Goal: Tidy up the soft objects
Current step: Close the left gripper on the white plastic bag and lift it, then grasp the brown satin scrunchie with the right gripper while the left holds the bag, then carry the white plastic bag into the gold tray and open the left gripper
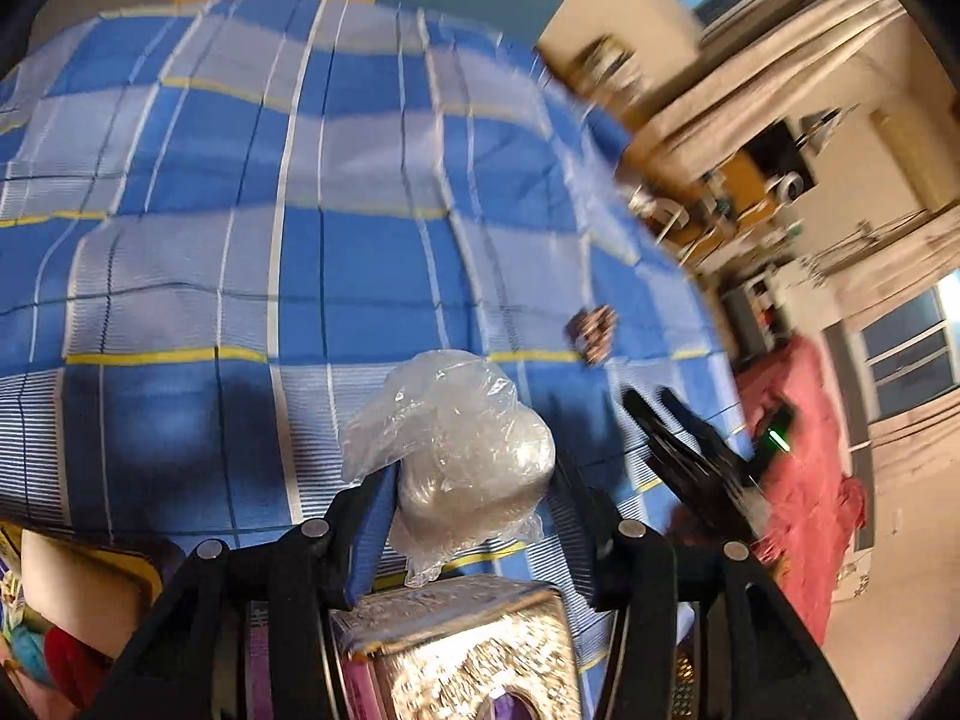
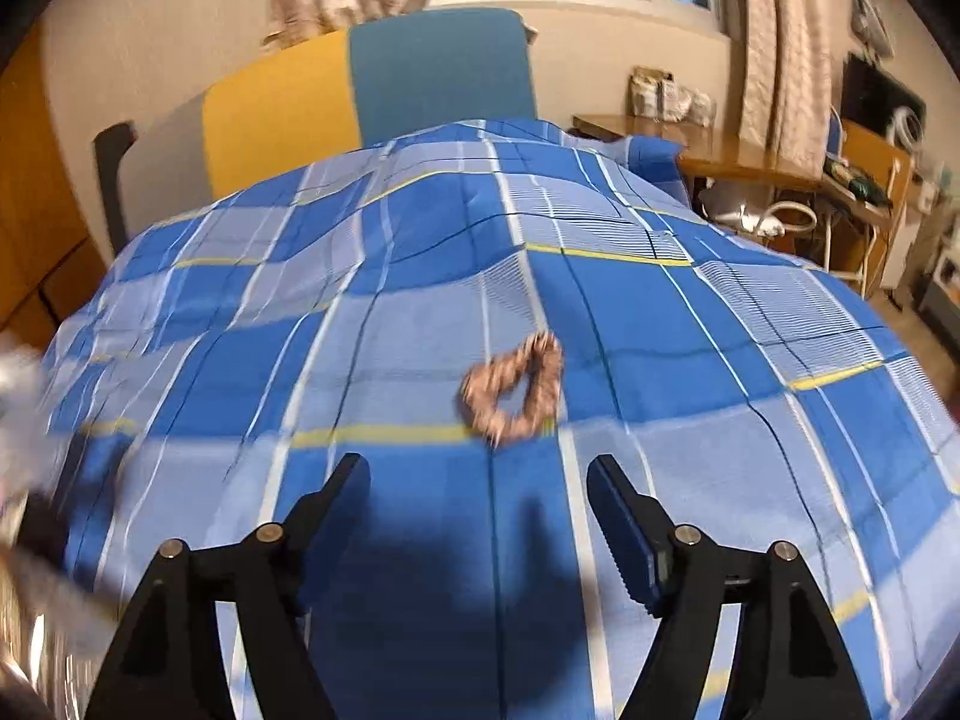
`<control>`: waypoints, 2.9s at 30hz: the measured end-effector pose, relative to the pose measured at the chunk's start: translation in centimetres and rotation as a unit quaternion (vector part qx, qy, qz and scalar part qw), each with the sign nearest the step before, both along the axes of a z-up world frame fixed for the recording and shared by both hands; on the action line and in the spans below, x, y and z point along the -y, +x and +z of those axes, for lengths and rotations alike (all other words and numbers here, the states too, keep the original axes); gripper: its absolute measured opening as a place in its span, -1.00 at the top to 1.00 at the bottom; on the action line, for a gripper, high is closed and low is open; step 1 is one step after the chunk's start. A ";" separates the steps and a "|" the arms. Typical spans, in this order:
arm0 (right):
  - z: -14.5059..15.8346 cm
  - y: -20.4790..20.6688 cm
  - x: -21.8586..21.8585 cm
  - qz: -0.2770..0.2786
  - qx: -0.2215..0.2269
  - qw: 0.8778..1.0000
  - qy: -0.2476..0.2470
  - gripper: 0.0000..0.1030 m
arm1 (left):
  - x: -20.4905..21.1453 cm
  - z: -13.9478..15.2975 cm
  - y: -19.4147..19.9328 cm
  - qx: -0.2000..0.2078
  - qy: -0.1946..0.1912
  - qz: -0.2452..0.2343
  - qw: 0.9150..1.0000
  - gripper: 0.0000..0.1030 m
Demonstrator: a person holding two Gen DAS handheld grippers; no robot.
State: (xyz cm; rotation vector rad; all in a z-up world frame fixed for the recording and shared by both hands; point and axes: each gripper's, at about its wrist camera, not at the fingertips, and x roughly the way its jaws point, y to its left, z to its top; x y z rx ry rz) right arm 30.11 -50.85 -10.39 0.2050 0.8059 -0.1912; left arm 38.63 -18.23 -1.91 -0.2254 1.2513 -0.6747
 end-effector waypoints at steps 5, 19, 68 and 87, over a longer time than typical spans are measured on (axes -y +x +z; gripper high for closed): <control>-2.0 5.7 2.7 -0.056 -0.025 0.996 0.060 -0.48 | -2.7 2.8 -2.1 0.041 -0.043 0.020 0.998 0.03; -3.9 6.7 3.1 -0.066 -0.062 0.994 0.063 0.57 | -12.9 6.5 -9.2 0.110 -0.116 0.088 0.983 0.03; 10.6 -21.0 -17.9 0.101 0.097 0.990 0.032 0.57 | -23.0 -3.5 -10.3 0.046 -0.033 0.205 0.977 -0.58; 13.2 -20.3 -36.2 0.363 0.108 0.925 0.038 0.57 | -33.6 2.5 -22.3 0.165 0.065 0.292 0.940 -0.53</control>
